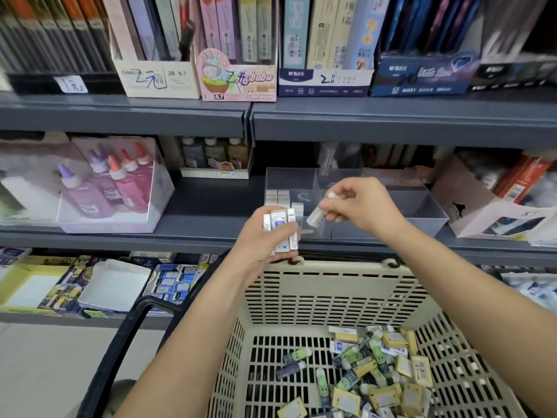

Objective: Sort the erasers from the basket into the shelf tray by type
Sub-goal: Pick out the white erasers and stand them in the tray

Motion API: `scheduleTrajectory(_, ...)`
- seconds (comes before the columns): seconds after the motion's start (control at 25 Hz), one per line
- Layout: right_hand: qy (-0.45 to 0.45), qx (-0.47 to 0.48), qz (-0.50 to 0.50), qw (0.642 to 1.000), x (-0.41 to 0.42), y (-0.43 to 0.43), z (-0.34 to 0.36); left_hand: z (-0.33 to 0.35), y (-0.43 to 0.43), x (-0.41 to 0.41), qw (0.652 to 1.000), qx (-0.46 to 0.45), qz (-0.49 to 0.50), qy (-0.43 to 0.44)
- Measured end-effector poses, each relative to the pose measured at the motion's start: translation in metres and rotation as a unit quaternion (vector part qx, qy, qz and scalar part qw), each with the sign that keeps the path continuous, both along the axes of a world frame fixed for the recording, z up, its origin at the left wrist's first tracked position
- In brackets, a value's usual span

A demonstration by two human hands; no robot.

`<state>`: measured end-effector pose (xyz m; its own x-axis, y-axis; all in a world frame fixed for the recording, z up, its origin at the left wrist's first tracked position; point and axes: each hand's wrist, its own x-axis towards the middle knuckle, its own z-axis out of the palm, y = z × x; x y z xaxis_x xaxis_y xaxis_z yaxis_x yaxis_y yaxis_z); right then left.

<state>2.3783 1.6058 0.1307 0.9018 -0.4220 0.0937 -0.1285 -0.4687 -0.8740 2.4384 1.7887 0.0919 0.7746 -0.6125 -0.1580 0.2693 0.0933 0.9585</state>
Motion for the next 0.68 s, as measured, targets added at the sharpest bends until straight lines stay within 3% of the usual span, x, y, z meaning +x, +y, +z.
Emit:
scheduleTrajectory(0.2, 0.085, -0.144, -0.058, 0.984, 0.054, -0.016, 0.008, -0.011, 0.005, 0.018, 0.998, -0.017, 0.065, -0.012)
scheduleTrajectory(0.36, 0.171, -0.348, 0.018, 0.922, 0.072, -0.007, 0.0, -0.018, 0.004, 0.026, 0.994, -0.013, 0.109, -0.018)
scheduleTrajectory(0.68, 0.222, -0.337, 0.126, 0.906, 0.076, -0.001, -0.022, -0.016, 0.003, 0.029, 0.991, -0.016, 0.129, -0.015)
